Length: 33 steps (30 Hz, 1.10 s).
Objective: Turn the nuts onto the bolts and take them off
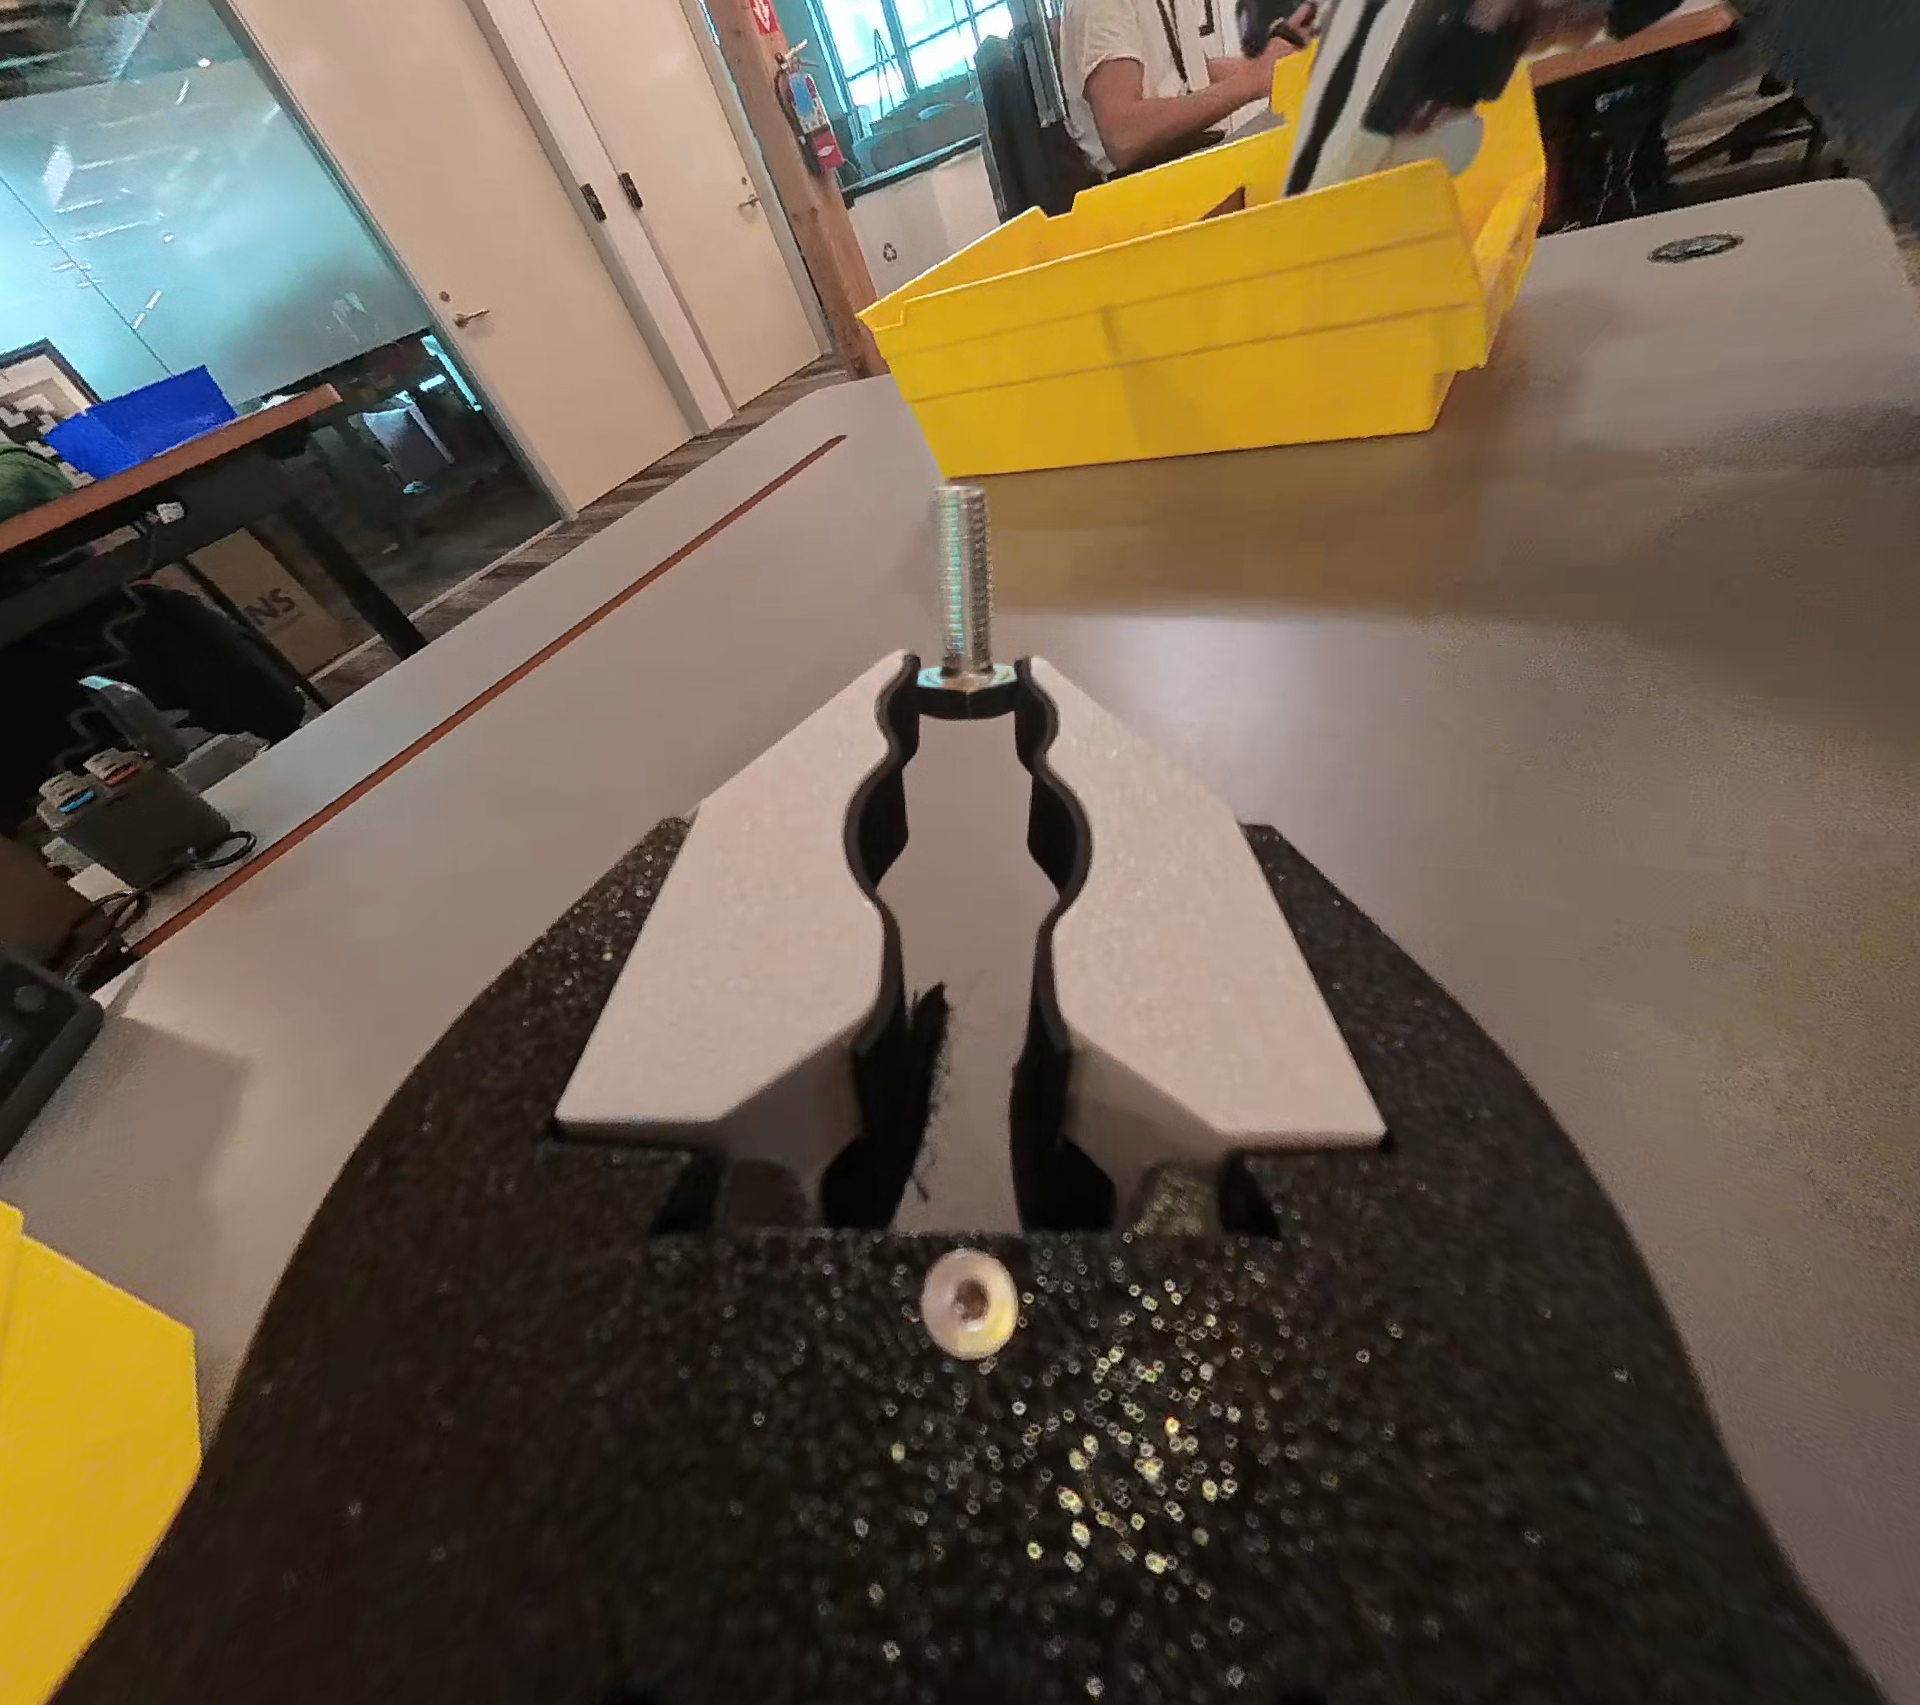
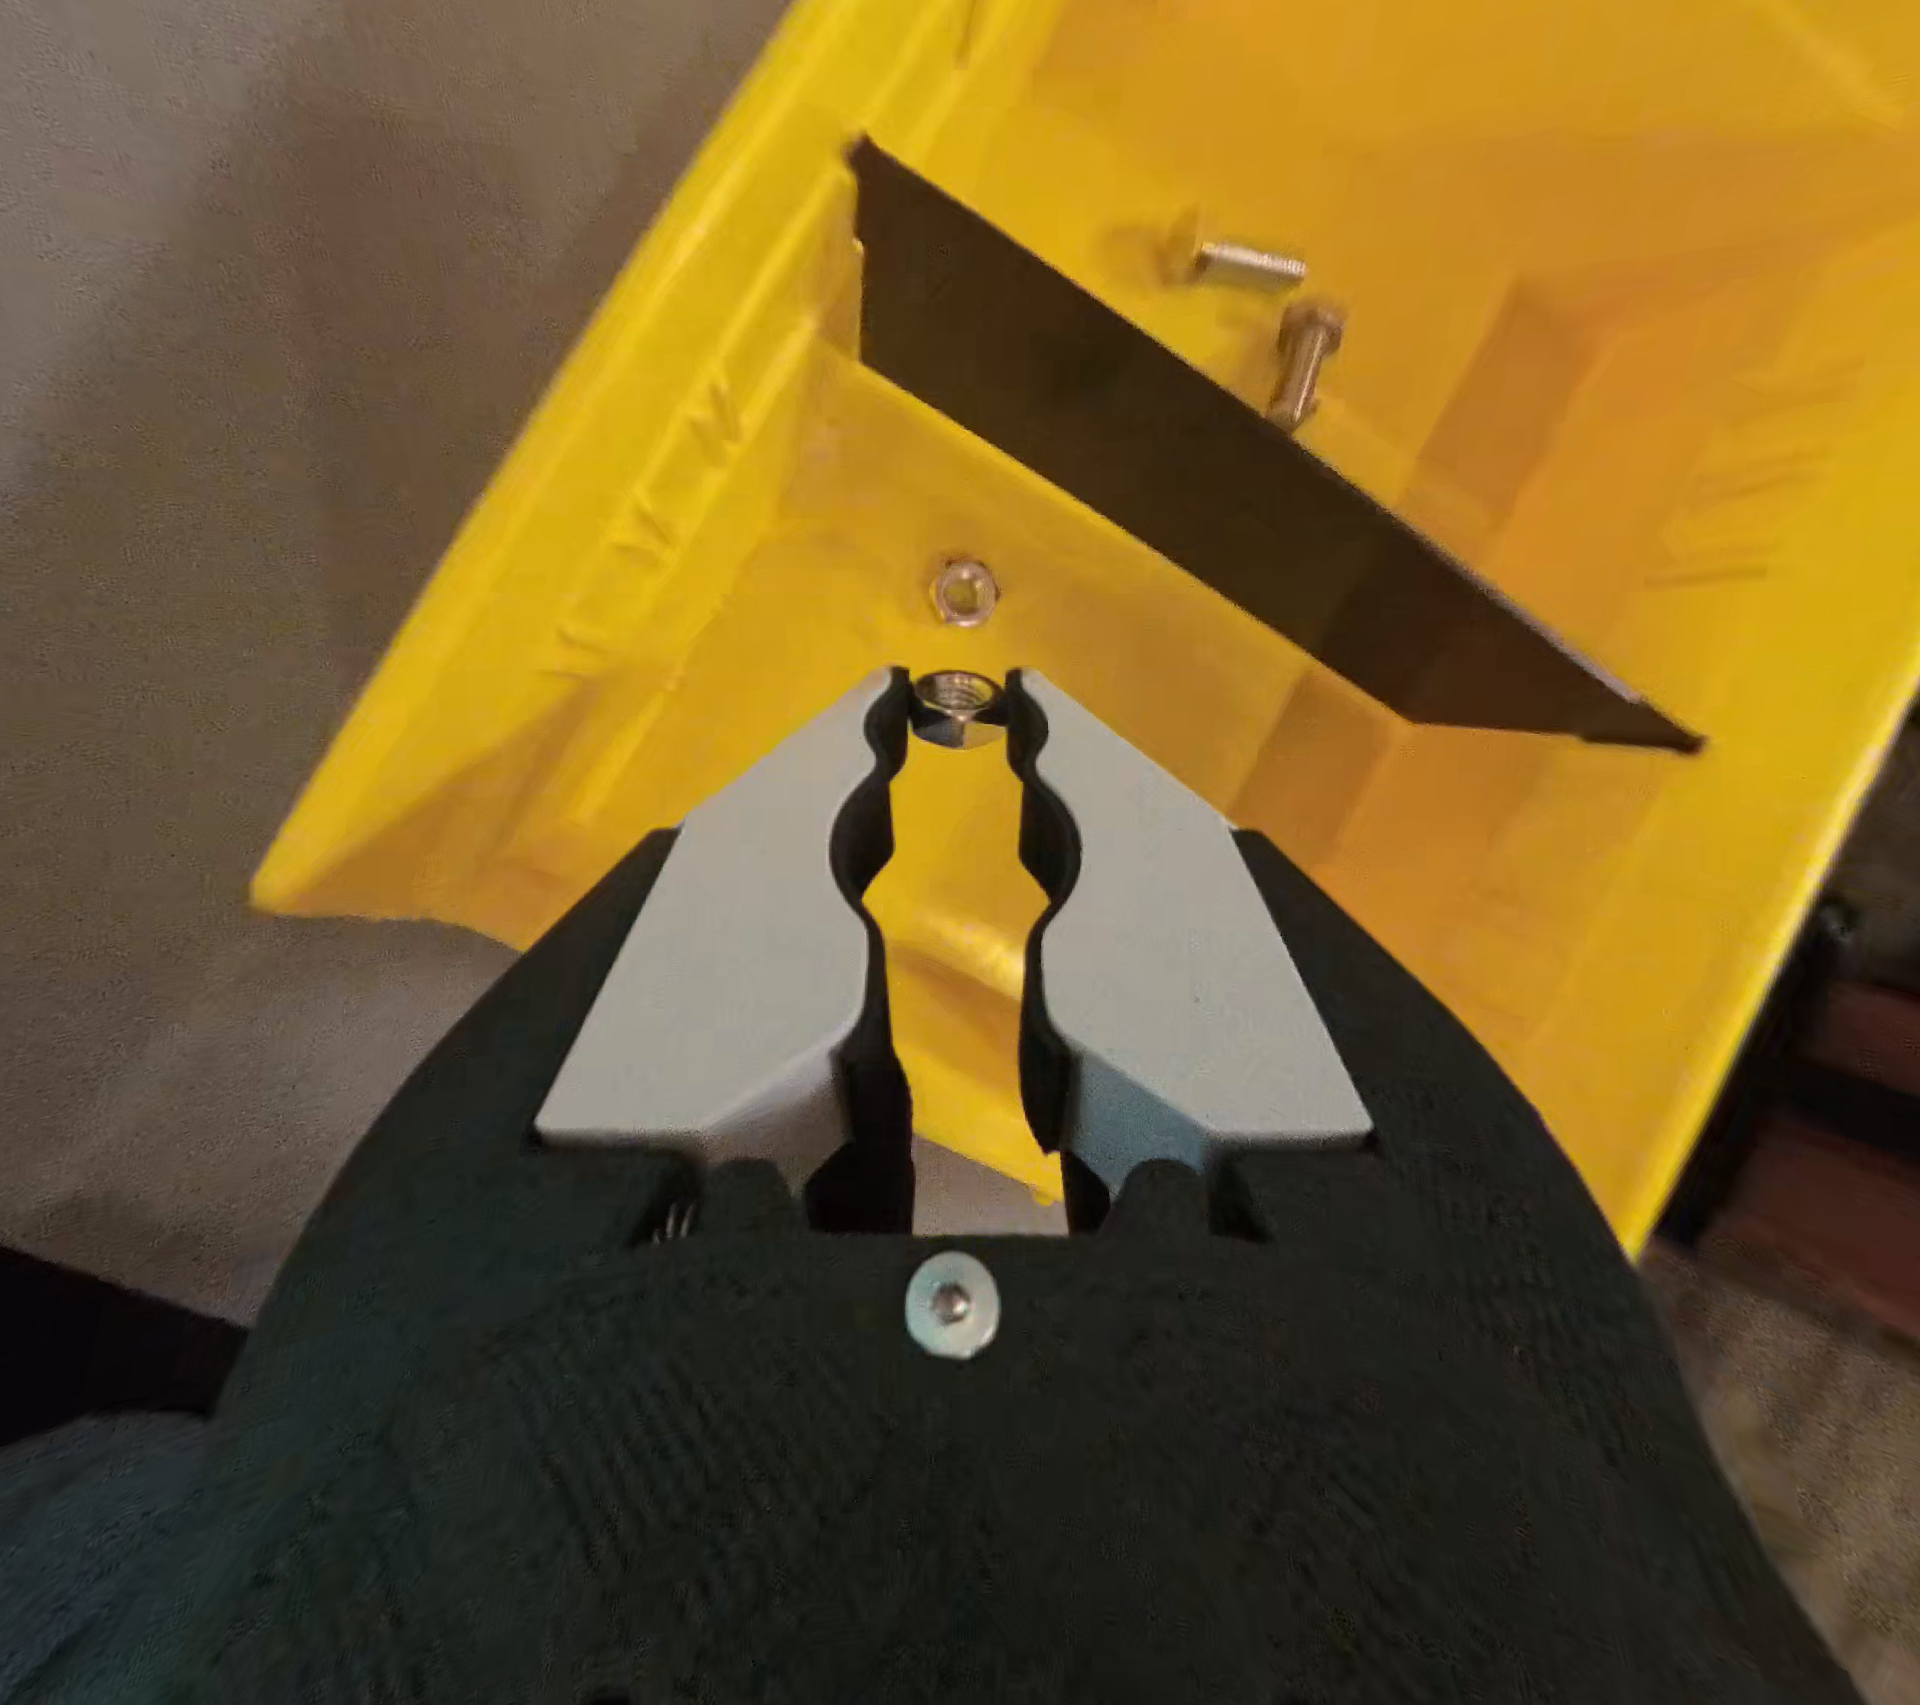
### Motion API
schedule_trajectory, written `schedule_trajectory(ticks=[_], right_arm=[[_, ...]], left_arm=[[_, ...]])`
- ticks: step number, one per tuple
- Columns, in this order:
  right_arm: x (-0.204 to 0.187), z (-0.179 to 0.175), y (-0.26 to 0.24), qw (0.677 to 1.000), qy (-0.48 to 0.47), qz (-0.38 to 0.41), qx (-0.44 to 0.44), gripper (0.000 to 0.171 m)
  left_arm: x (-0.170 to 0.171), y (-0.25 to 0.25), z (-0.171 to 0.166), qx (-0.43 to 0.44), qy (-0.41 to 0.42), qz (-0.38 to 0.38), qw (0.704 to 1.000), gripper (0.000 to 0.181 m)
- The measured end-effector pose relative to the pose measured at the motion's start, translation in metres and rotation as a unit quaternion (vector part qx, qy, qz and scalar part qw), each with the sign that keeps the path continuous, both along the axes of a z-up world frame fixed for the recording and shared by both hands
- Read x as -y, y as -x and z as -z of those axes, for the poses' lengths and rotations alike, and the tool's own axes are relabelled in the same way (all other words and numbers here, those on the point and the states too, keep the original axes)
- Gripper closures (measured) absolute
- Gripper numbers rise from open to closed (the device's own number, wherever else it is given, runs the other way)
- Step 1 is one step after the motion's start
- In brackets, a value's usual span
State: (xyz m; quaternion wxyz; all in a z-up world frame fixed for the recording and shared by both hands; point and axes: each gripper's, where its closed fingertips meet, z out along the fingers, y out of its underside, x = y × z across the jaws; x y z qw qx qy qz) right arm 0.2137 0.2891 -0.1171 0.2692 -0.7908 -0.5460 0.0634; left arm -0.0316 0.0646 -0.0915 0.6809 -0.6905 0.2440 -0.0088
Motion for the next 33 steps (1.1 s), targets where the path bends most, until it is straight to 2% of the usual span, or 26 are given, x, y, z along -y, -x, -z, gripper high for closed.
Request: schedule_trajectory(ticks=[3, 6, 9, 12, 14, 16, 17, 19, 20, 21, 23, 25, 26, 27, 30, 31, 33], right_arm=[[-0.007, 0.028, -0.009, 0.998, 0.055, 0.031, 0.018, 0.154], [-0.013, 0.041, -0.017, 0.996, 0.054, 0.044, 0.056, 0.149], [-0.02, 0.015, -0.011, 0.998, 0.001, 0.057, 0.031, 0.139], [-0.016, -0.041, 0.01, 0.993, -0.112, 0.04, -0.008, 0.141], [0.02, -0.082, 0.065, 0.98, -0.159, -0.066, -0.102, 0.143], [0.088, -0.113, 0.132, 0.938, -0.156, -0.224, -0.213, 0.146], [0.132, -0.121, 0.161, 0.905, -0.126, -0.307, -0.267, 0.145], [0.22, -0.124, 0.197, 0.824, 0.005, -0.448, -0.346, 0.135], [0.248, -0.119, 0.208, 0.799, 0.066, -0.48, -0.357, 0.131], [0.262, -0.108, 0.22, 0.793, 0.097, -0.49, -0.35, 0.129], [0.273, -0.086, 0.237, 0.793, 0.11, -0.499, -0.332, 0.131], [0.282, -0.081, 0.244, 0.781, 0.134, -0.502, -0.347, 0.142], [0.283, -0.082, 0.246, 0.777, 0.141, -0.499, -0.357, 0.149], [0.281, -0.083, 0.248, 0.776, 0.139, -0.495, -0.366, 0.163], [0.277, -0.085, 0.247, 0.774, 0.128, -0.497, -0.37, 0.163], [0.27, -0.087, 0.246, 0.782, 0.109, -0.494, -0.363, 0.163], [0.228, -0.1, 0.241, 0.819, 0.033, -0.448, -0.357, 0.163]], left_arm=[[0.0, -0.001, 0.002, -0.007, 0.004, 0.001, 1.0, 0.165], [-0.001, -0.003, 0.006, -0.012, 0.011, 0.006, 1.0, 0.165], [0.0, -0.005, 0.005, -0.013, 0.01, 0.015, 1.0, 0.165], [0.0, -0.007, 0.003, -0.015, 0.002, 0.016, 1.0, 0.166], [0.003, -0.009, -0.002, -0.001, -0.01, 0.027, 1.0, 0.166], [0.013, -0.021, -0.019, 0.061, -0.037, 0.09, 0.993, 0.166], [0.019, -0.024, -0.029, 0.099, -0.052, 0.116, 0.987, 0.166], [0.025, -0.021, -0.038, 0.136, -0.066, 0.133, 0.98, 0.166], [0.026, -0.02, -0.039, 0.143, -0.068, 0.136, 0.978, 0.166], [0.028, -0.019, -0.041, 0.149, -0.071, 0.142, 0.976, 0.166], [0.029, -0.02, -0.042, 0.152, -0.072, 0.147, 0.975, 0.166], [0.028, -0.022, -0.037, 0.14, -0.064, 0.148, 0.977, 0.166], [0.027, -0.024, -0.035, 0.135, -0.06, 0.149, 0.978, 0.166], [0.028, -0.025, -0.035, 0.134, -0.059, 0.153, 0.977, 0.166], [0.029, -0.026, -0.039, 0.143, -0.071, 0.151, 0.975, 0.164], [0.029, -0.024, -0.043, 0.146, -0.088, 0.14, 0.975, 0.155], [0.025, -0.018, -0.041, 0.124, -0.093, 0.109, 0.982, 0.142]])
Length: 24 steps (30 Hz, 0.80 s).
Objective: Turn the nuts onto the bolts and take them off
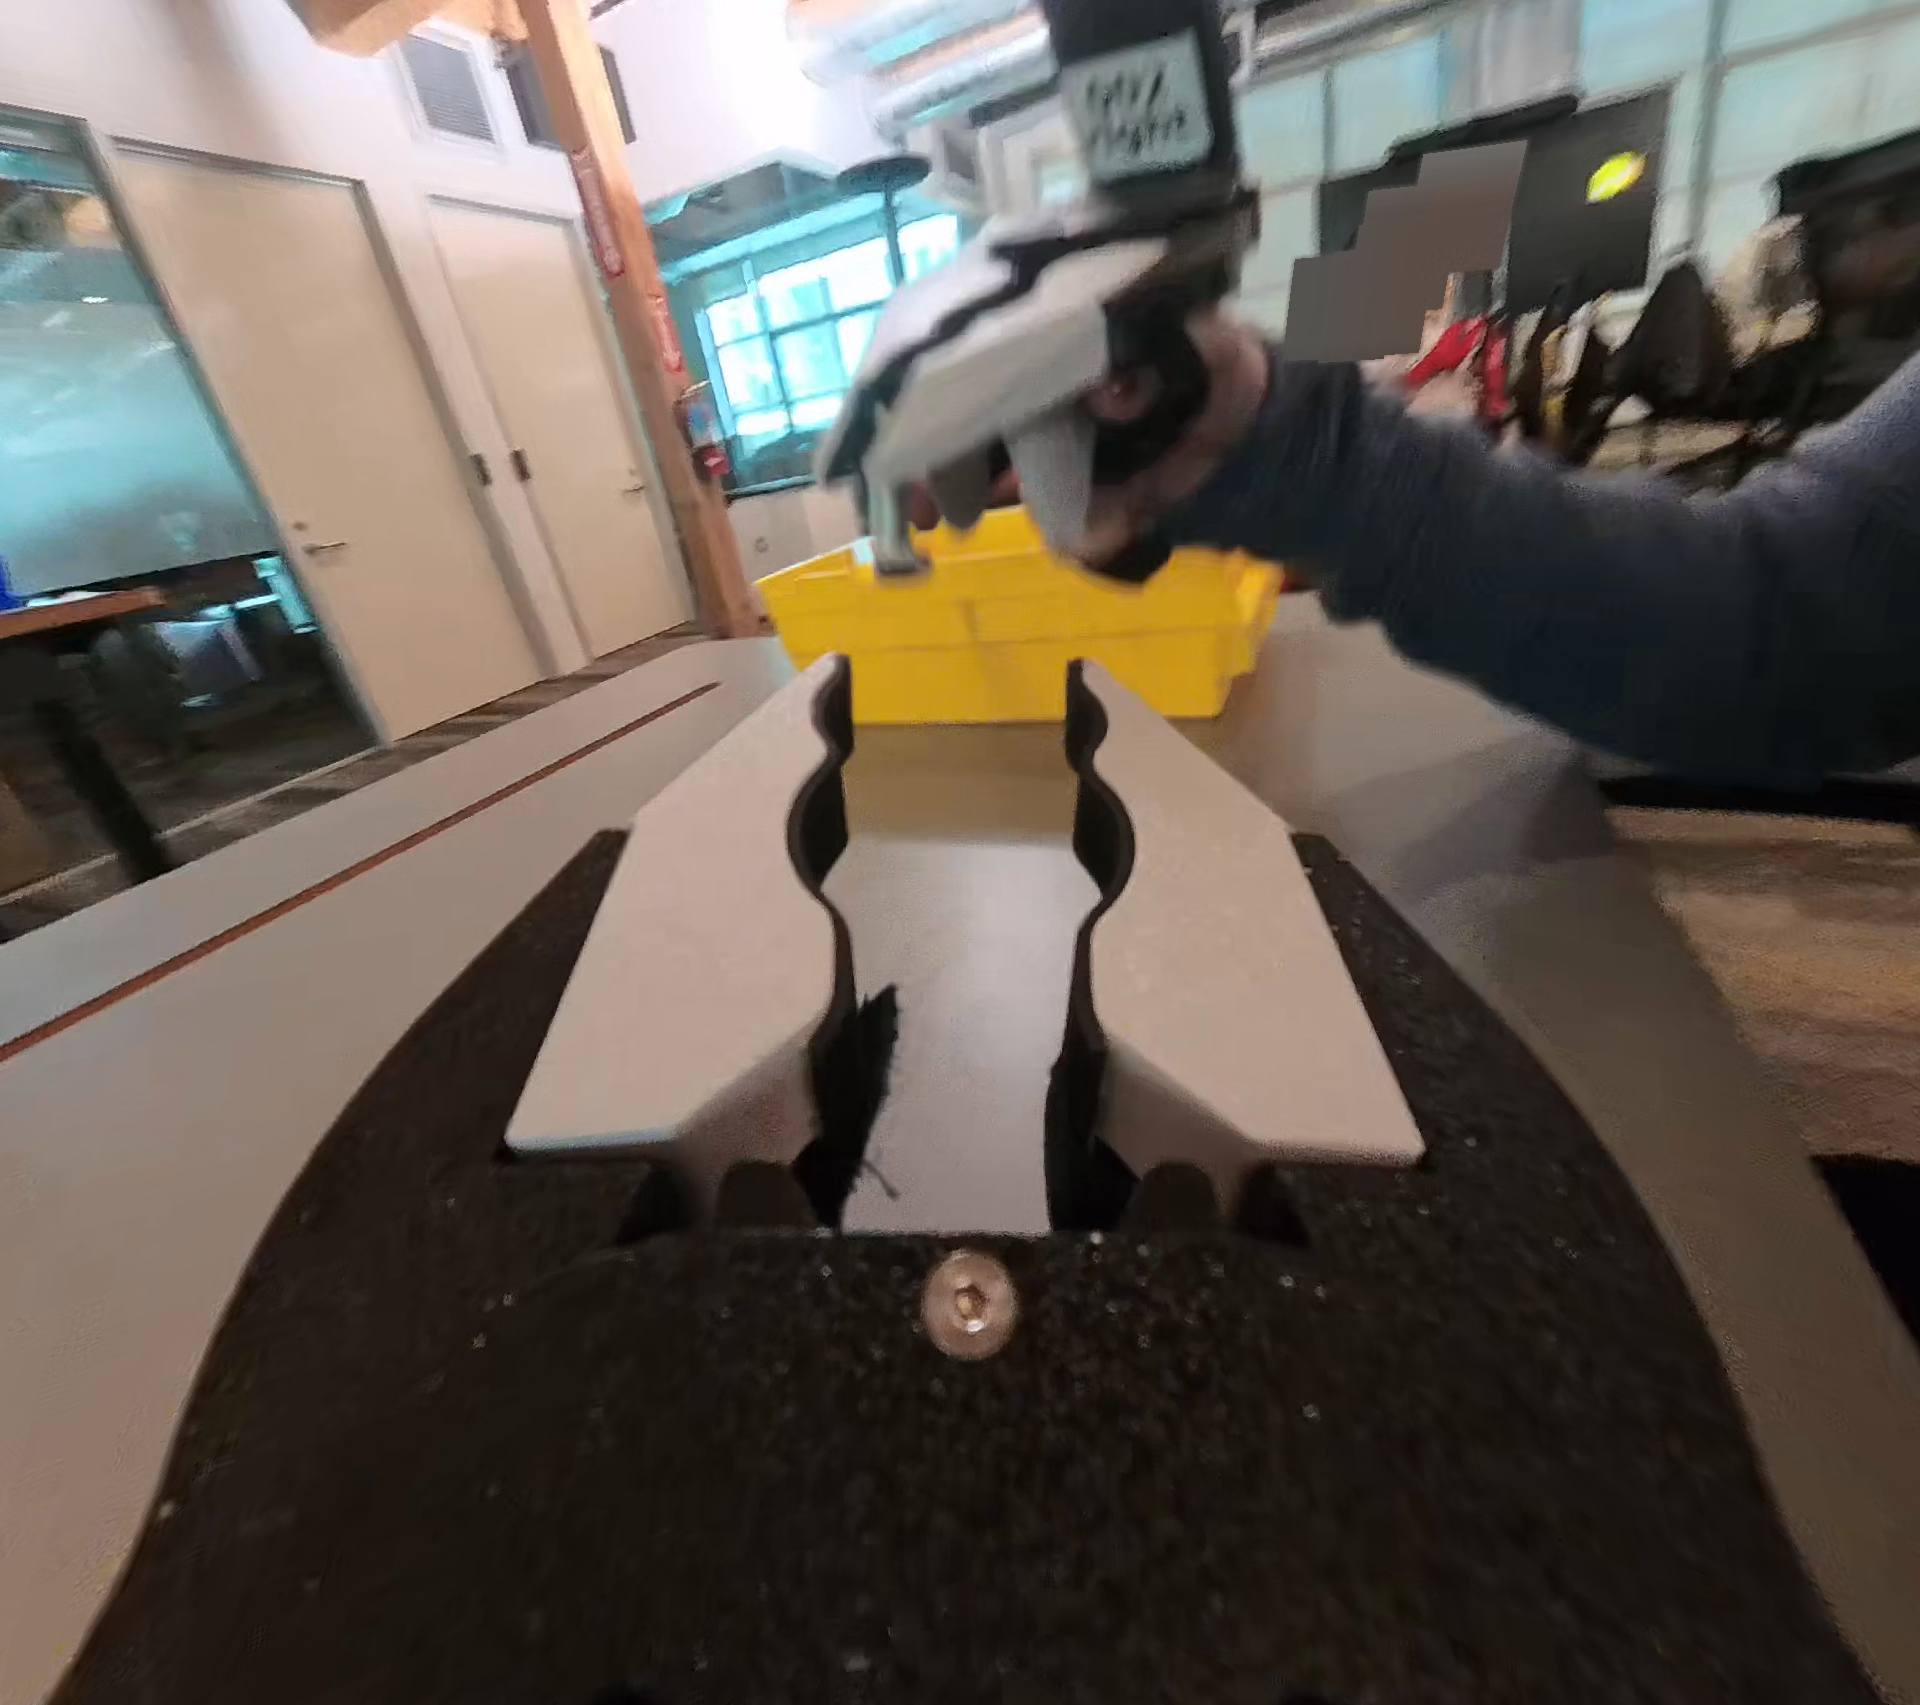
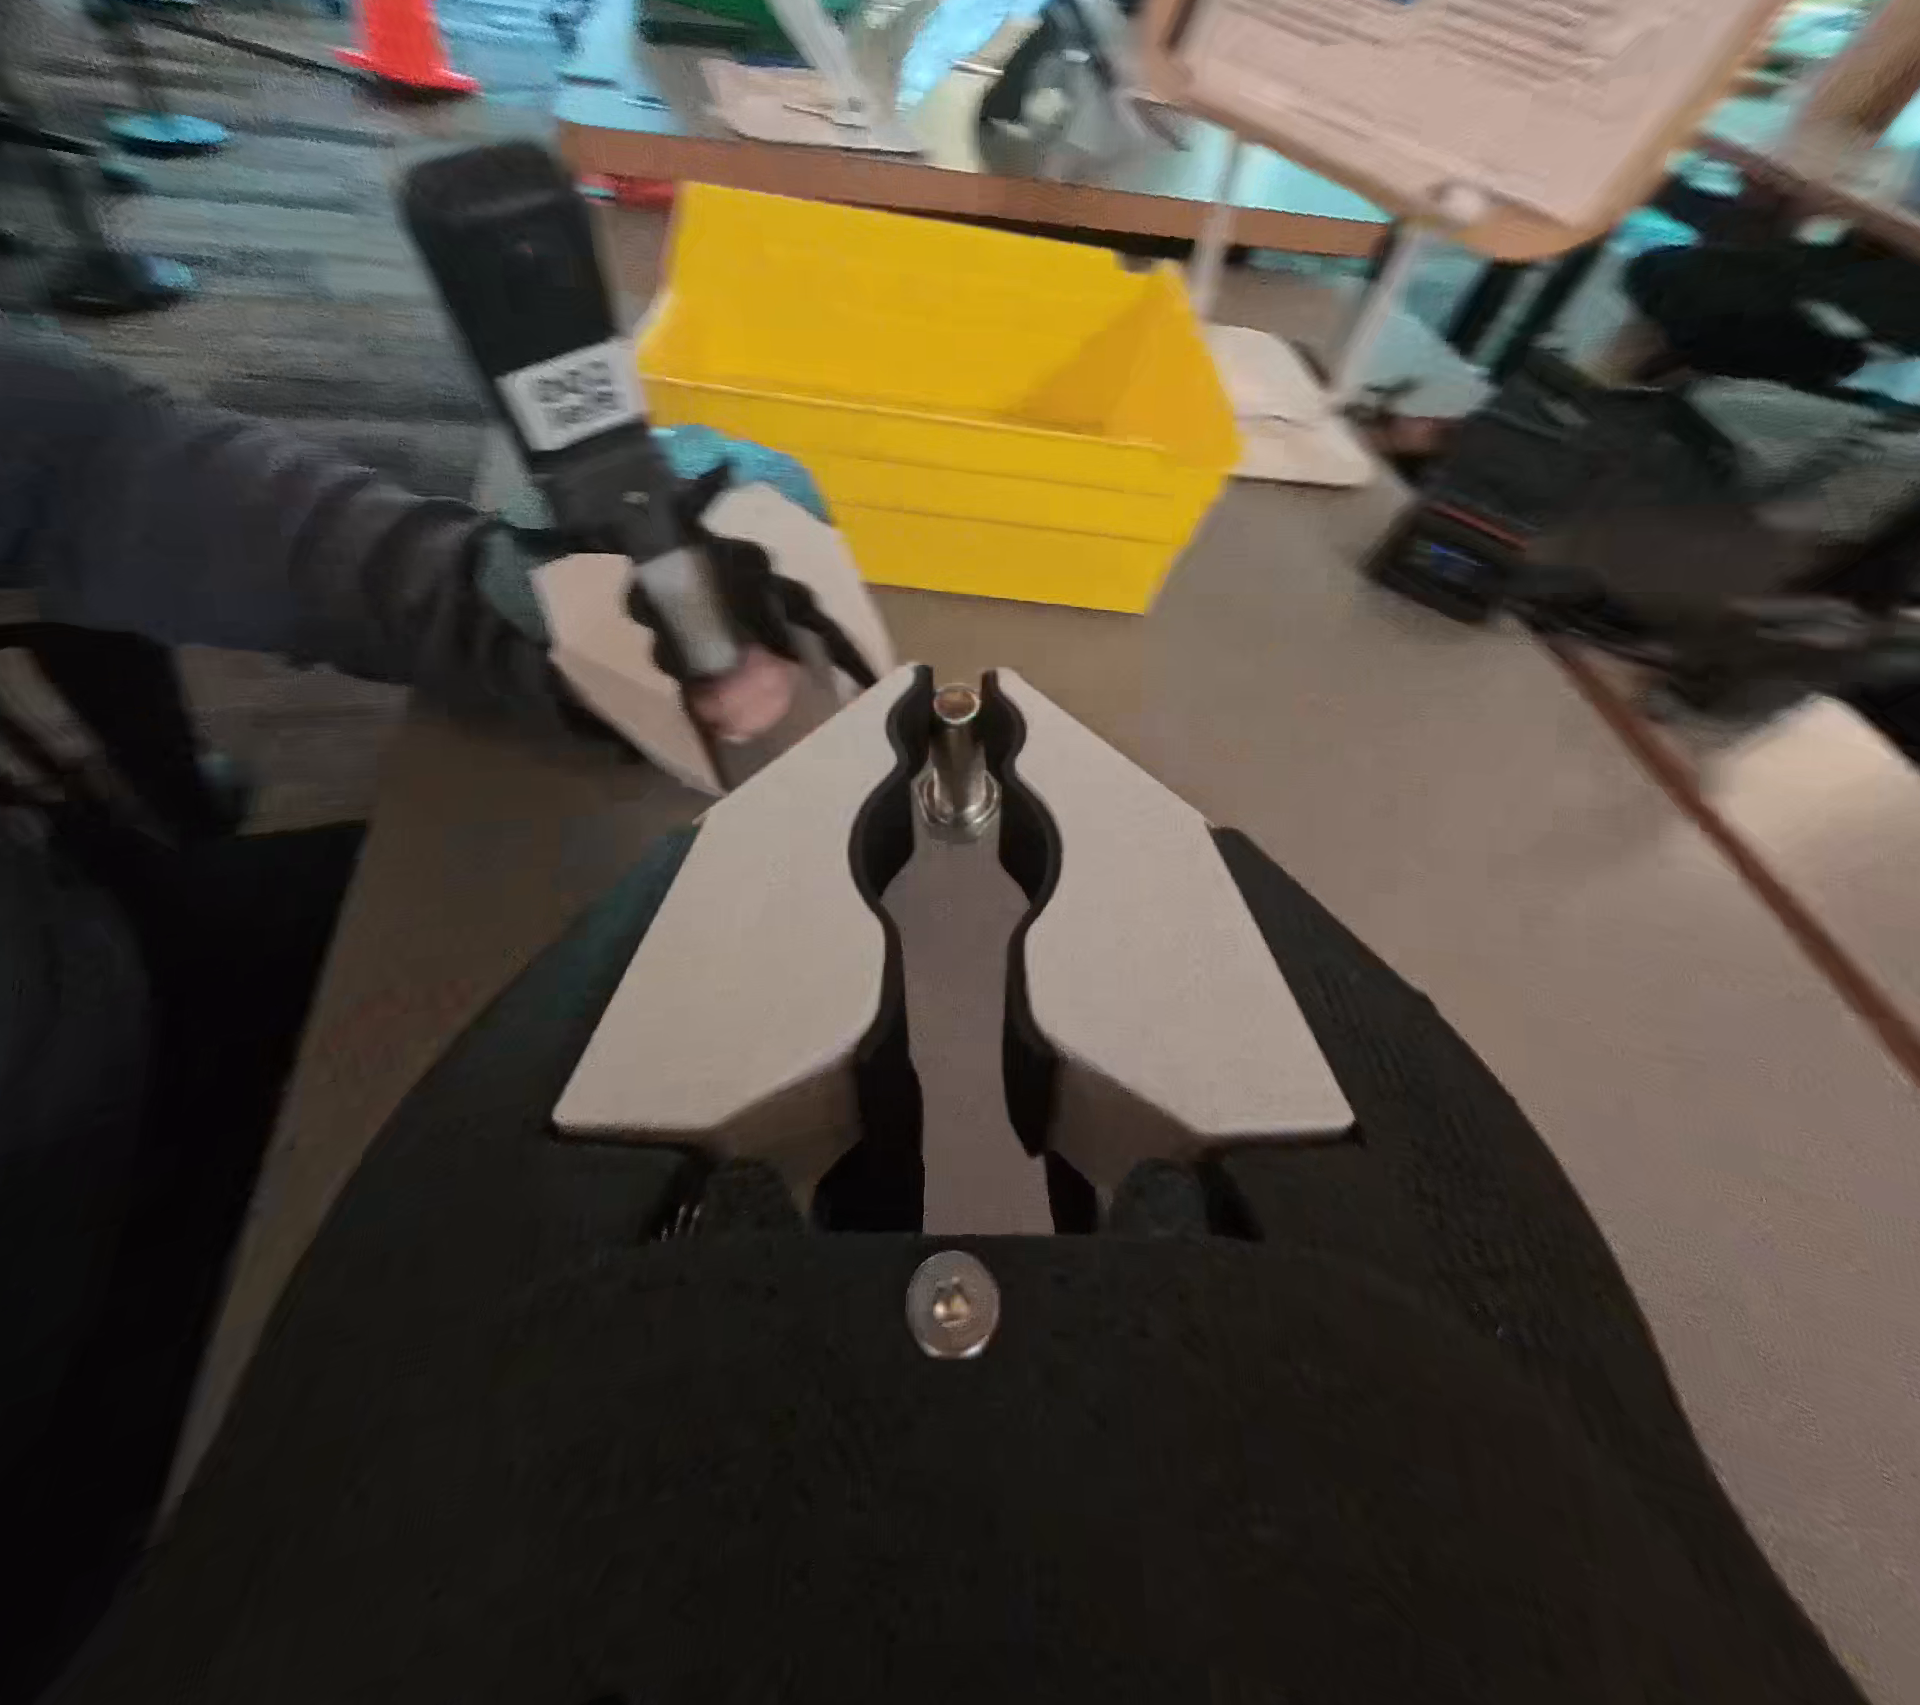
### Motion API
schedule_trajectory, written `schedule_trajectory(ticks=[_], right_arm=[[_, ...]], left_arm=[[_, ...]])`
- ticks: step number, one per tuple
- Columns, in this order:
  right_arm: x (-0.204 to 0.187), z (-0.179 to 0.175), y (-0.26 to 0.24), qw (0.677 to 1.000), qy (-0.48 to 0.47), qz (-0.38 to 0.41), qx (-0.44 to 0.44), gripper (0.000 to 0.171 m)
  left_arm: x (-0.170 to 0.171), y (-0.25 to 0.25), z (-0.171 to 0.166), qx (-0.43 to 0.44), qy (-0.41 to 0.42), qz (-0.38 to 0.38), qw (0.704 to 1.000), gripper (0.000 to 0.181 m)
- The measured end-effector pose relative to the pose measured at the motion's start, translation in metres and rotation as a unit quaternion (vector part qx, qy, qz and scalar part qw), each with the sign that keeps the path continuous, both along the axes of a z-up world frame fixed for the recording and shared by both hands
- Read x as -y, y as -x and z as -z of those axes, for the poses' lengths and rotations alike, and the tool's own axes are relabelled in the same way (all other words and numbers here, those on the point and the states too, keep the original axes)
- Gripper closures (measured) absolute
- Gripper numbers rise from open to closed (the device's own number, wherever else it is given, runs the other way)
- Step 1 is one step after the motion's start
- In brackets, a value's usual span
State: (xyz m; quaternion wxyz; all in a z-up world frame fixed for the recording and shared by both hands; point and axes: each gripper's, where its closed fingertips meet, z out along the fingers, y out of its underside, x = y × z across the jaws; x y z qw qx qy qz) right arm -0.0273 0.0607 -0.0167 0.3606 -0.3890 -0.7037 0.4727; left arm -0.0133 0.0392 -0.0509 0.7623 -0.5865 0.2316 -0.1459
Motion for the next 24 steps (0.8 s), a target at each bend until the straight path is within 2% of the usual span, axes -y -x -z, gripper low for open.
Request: schedule_trajectory(ticks=[2, 3, 5, 7, 9, 13, 17, 20, 22, 24], right_arm=[[-0.077, -0.014, -0.017, 0.987, -0.05, 0.151, 0.01, 0.163], [-0.123, -0.013, -0.035, 0.967, -0.071, 0.241, 0.043, 0.163], [-0.212, -0.005, -0.082, 0.902, -0.089, 0.406, 0.114, 0.163], [-0.269, 0.019, -0.12, 0.854, -0.054, 0.48, 0.193, 0.163], [-0.308, 0.052, -0.142, 0.821, -0.021, 0.5, 0.276, 0.163], [-0.343, 0.107, -0.166, 0.776, 0.002, 0.489, 0.398, 0.163], [-0.355, 0.125, -0.173, 0.759, 0.017, 0.494, 0.424, 0.155], [-0.356, 0.112, -0.172, 0.769, 0.017, 0.507, 0.39, 0.142], [-0.351, 0.086, -0.175, 0.781, -0.016, 0.52, 0.345, 0.136], [-0.346, 0.052, -0.194, 0.779, -0.089, 0.548, 0.291, 0.128]], left_arm=[[-0.005, 0.005, 0.005, -0.036, -0.001, -0.039, 0.999, 0.142], [-0.006, 0.005, 0.008, -0.055, -0.004, -0.051, 0.997, 0.144], [-0.009, 0.006, 0.012, -0.086, -0.007, -0.073, 0.994, 0.146], [-0.013, 0.005, 0.016, -0.109, -0.001, -0.088, 0.99, 0.147], [-0.016, 0.006, 0.021, -0.12, 0.007, -0.097, 0.988, 0.147], [-0.02, 0.011, 0.025, -0.119, 0.024, -0.111, 0.986, 0.146], [-0.021, 0.013, 0.027, -0.103, 0.046, -0.111, 0.987, 0.142], [-0.021, 0.014, 0.027, -0.092, 0.061, -0.117, 0.987, 0.128], [-0.02, 0.016, 0.019, -0.092, 0.065, -0.131, 0.985, 0.115], [-0.019, 0.022, 0.011, -0.112, 0.085, -0.173, 0.975, 0.106]])
